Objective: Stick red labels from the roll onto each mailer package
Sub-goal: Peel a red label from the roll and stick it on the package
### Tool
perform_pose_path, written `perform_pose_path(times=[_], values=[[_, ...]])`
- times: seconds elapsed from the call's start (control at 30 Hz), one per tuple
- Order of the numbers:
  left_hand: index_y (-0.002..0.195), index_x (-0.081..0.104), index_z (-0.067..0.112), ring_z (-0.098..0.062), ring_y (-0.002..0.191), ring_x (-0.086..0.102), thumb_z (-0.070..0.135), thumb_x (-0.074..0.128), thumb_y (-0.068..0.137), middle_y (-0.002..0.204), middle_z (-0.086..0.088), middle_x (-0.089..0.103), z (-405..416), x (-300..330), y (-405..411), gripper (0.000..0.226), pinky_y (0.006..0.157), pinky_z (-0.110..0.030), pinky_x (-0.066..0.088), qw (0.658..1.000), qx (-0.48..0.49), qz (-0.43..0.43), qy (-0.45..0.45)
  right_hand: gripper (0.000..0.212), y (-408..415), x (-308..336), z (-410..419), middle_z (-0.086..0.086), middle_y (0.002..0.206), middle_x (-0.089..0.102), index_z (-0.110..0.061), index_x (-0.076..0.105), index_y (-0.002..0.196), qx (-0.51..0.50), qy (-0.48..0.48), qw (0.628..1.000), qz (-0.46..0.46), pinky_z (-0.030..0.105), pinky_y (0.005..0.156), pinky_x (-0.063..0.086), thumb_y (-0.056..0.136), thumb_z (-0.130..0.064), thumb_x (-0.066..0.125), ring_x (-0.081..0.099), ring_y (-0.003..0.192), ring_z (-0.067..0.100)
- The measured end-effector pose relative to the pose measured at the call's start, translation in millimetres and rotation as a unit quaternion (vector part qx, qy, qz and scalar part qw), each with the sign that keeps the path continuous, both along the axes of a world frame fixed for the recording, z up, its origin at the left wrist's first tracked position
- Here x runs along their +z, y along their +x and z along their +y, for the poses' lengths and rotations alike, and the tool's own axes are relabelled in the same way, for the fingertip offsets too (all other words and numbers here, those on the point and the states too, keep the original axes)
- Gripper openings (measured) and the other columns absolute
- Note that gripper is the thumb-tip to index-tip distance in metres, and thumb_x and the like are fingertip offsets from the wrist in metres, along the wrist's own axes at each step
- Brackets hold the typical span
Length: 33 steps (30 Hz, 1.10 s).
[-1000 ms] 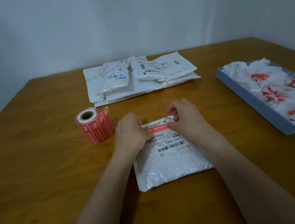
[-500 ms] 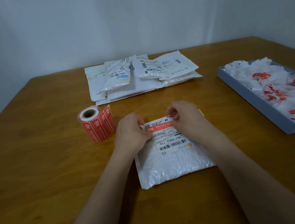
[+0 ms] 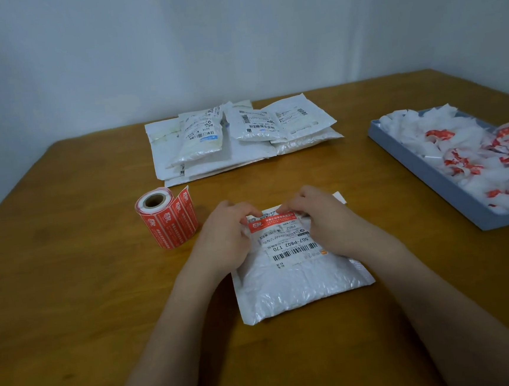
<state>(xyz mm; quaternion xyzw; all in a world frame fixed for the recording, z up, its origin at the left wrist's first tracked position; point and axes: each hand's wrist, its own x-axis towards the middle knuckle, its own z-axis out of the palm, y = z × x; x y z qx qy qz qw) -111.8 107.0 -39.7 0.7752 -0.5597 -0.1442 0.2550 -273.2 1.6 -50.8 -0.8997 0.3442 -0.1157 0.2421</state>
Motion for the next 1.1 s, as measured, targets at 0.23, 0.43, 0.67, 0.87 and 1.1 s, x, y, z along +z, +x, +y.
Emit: perform_pose_path(times=[0.23,0.43,0.67,0.87,1.1], values=[[0.12,0.063,0.033,-0.02,0.094,0.054,0.004,0.055,0.09,0.108,0.001,0.047,-1.3,-0.5,0.7,0.043,0.083,-0.039,0.053,0.999,-0.027,-0.025,0.016,0.061,2.7,-9.6,-6.8,-0.003,0.108,0.041,-0.037,0.061,0.123,0.004,0.052,0.998,-0.033,0.015,0.075,0.04,0.089,0.011,0.05,0.043,0.099,0.012],[0.126,0.061,0.033,-0.017,0.102,0.048,0.008,0.054,0.091,0.11,0.003,0.044,-0.7,0.3,0.0,0.043,0.086,-0.034,0.049,0.998,-0.033,-0.044,0.023,0.065,4.8,-8.2,-4.1,-0.004,0.111,0.037,-0.041,0.057,0.128,0.011,0.01,1.0,0.011,0.02,0.081,0.032,0.088,0.01,0.05,0.037,0.104,0.012],[0.123,0.063,0.035,-0.016,0.099,0.047,0.022,0.061,0.091,0.112,0.0,0.043,-0.4,3.9,-2.9,0.035,0.082,-0.034,0.05,0.998,-0.033,-0.052,0.03,0.076,7.4,4.7,7.0,-0.002,0.113,0.038,-0.04,0.054,0.132,0.001,-0.042,0.998,0.052,0.022,0.075,0.032,0.083,0.017,0.045,0.036,0.102,0.013],[0.122,0.065,0.031,-0.016,0.097,0.046,0.025,0.064,0.09,0.105,0.002,0.042,-1.5,-0.4,-2.0,0.032,0.08,-0.028,0.044,0.997,-0.044,-0.059,0.013,0.069,6.8,8.4,6.8,-0.004,0.112,0.04,-0.043,0.055,0.129,-0.008,-0.059,0.996,0.069,0.027,0.072,0.038,0.086,0.01,0.049,0.037,0.103,0.011],[0.123,0.065,0.023,-0.015,0.096,0.046,0.015,0.065,0.088,0.101,0.003,0.042,-3.9,-0.1,-1.3,0.036,0.081,-0.023,0.039,0.997,-0.049,-0.055,0.009,0.048,1.2,5.3,-2.1,-0.003,0.11,0.045,-0.028,0.065,0.123,-0.013,-0.025,0.999,0.028,0.038,0.084,0.049,0.089,0.004,0.055,0.045,0.101,0.015]])
